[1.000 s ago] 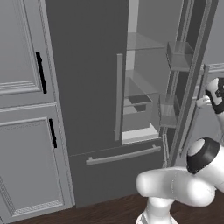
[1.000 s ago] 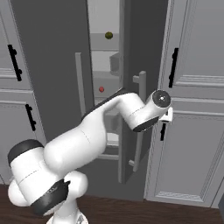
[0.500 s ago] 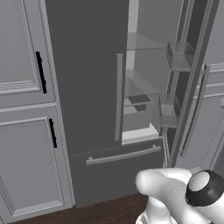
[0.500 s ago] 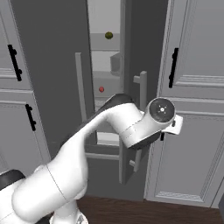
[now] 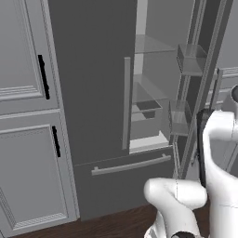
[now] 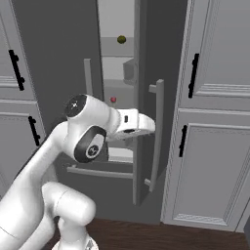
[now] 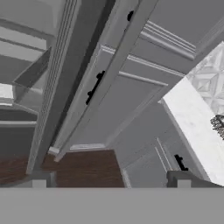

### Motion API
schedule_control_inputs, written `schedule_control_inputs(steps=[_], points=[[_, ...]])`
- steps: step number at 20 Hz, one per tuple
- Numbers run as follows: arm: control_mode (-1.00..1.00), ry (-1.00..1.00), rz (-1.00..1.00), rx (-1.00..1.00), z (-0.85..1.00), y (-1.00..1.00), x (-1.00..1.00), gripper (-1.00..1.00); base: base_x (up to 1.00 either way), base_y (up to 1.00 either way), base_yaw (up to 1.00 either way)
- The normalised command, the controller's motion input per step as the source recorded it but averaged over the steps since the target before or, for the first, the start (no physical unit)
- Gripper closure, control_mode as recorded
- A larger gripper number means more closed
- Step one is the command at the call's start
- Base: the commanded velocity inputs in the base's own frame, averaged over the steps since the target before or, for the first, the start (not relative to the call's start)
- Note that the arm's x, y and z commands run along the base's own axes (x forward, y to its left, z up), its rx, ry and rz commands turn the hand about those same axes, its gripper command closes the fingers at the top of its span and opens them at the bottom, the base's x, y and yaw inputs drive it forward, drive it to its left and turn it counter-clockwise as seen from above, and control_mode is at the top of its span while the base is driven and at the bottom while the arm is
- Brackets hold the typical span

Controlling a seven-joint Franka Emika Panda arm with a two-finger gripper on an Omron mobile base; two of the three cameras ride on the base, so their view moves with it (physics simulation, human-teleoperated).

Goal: Take the strawberry from the fridge and place it on top of the pancake, located on the dining counter.

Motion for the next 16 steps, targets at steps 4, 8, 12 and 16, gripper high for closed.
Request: schedule_control_inputs(steps=[4, 8, 12, 16], points=[[-1.00, 0.46, -0.12, -0.63, 0.00, 1.00, 0.19, -1.00, 0.00, 0.00, 0.00], [-1.00, 0.39, -0.06, -0.41, 0.00, 0.77, 0.61, -1.00, 0.00, 0.00, 0.00], [-1.00, 0.48, 0.03, -0.35, -0.03, 0.32, 0.92, -1.00, 0.00, 0.00, 0.00], [-1.00, 0.38, 0.02, -0.22, -0.01, 0.00, 0.84, -1.00, 0.00, 0.00, 0.00]])
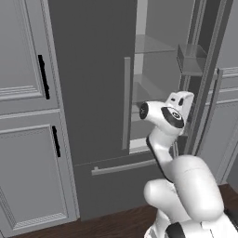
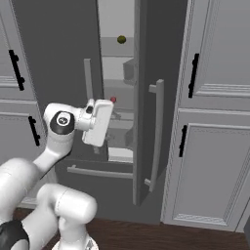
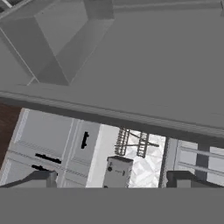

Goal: Take the strawberry from the fridge and place it on top of the pancake, located on the dining counter.

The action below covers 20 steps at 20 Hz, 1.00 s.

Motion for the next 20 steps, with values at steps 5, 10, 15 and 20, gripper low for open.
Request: schedule_control_inputs(steps=[5, 10, 15, 20], points=[[-1.00, 0.43, 0.02, -0.13, -0.07, -0.26, 0.58, -1.00, 0.00, 0.00, 0.00], [-1.00, 0.42, 0.00, -0.11, -0.05, -0.24, 0.41, -1.00, 0.00, 0.00, 0.00], [-1.00, 0.37, 0.02, -0.08, -0.15, -0.28, 0.23, -1.00, 0.00, 0.00, 0.00], [-1.00, 0.26, 0.00, -0.05, -0.04, -0.53, -0.12, -1.00, 0.00, 0.00, 0.00]])
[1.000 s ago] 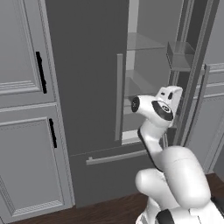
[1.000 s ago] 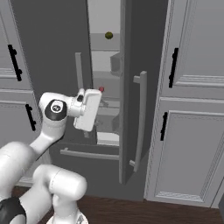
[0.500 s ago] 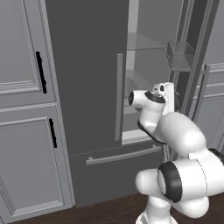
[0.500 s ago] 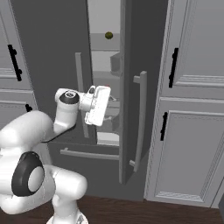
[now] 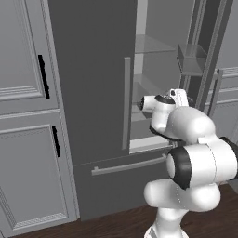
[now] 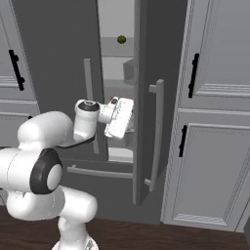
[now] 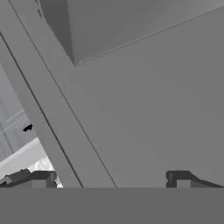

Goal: Take the strawberry from the fridge and place it on top of the pancake, located on the dining counter.

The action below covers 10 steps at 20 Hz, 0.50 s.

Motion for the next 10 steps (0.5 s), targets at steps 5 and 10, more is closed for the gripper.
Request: schedule_control_inputs(steps=[5, 10], points=[[-1.00, 0.23, 0.00, -0.01, 0.00, -0.67, -0.20, -1.00, 0.00, 0.00, 0.00], [-1.00, 0.20, 0.00, 0.00, 0.00, -0.88, -0.13, -1.00, 0.00, 0.00, 0.00]])
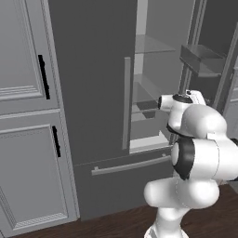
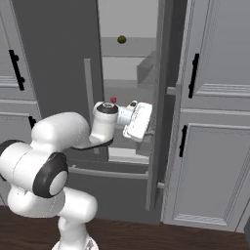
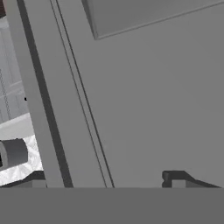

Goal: Take the strawberry from the fridge and place it on top of the pancake, located on the dining counter.

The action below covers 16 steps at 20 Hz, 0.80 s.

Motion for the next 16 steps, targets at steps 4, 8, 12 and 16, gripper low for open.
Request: schedule_control_inputs(steps=[4, 8, 12, 16], points=[[-1.00, 0.09, -0.02, 0.04, 0.00, -0.82, -0.05, -1.00, 0.00, 0.00, 0.00], [-1.00, 0.00, 0.00, 0.09, 0.00, -0.46, 0.00, -1.00, 0.00, 0.00, 0.00], [-1.00, 0.00, 0.00, 0.12, 0.00, -0.41, 0.00, -1.00, 0.00, 0.00, 0.00], [-1.00, 0.00, 0.00, 0.02, 0.00, -0.01, -0.04, -1.00, 0.00, 0.00, 0.00]])
